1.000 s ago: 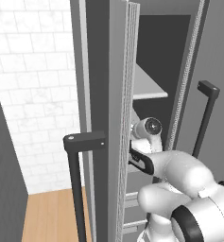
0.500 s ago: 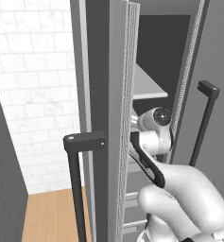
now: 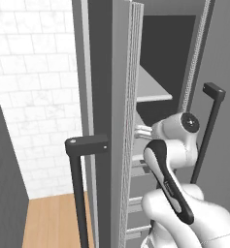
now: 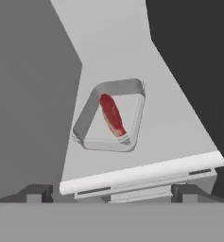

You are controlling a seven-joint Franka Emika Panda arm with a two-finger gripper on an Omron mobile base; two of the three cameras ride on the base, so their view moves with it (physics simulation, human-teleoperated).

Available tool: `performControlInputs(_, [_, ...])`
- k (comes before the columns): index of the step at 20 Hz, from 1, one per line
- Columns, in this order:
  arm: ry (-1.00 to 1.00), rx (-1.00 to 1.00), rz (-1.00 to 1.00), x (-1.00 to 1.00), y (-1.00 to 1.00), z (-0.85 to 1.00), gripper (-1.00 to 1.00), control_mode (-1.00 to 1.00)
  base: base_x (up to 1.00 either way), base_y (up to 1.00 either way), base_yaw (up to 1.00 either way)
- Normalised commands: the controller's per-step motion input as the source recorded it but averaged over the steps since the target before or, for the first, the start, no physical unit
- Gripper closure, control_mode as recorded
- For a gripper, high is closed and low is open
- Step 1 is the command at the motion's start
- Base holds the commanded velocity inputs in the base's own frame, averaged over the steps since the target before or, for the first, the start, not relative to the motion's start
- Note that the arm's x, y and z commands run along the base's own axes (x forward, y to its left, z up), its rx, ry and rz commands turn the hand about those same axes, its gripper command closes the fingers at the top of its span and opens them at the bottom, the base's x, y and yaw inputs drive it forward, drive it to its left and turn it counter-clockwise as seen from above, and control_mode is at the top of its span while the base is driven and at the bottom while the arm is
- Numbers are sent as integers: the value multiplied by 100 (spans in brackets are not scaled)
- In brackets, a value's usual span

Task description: Take the meat container that has the steak and place it on the second highest rack of the freezer. Then take the vegetable container that has the avocado and lemon and place it on the highest rack of the freezer.

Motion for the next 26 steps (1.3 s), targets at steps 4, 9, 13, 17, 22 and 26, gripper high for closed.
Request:
performControlInputs(4, [18, -12, 6, -42, 20, 54, -100, -100, 0, 0, 0])
performControlInputs(9, [9, -27, 5, -75, -28, 16, -100, -100, 0, 0, 0])
performControlInputs(13, [5, -29, 10, -87, -39, 1, -100, -100, 0, 0, 0])
performControlInputs(17, [0, -11, 2, -21, -23, 15, -100, -100, 0, 0, 0])
performControlInputs(22, [0, -1, 0, -8, -10, 23, -100, -100, 0, 0, 0])
performControlInputs(26, [0, 3, 0, -24, -12, 17, -100, -100, 0, 0, 0])
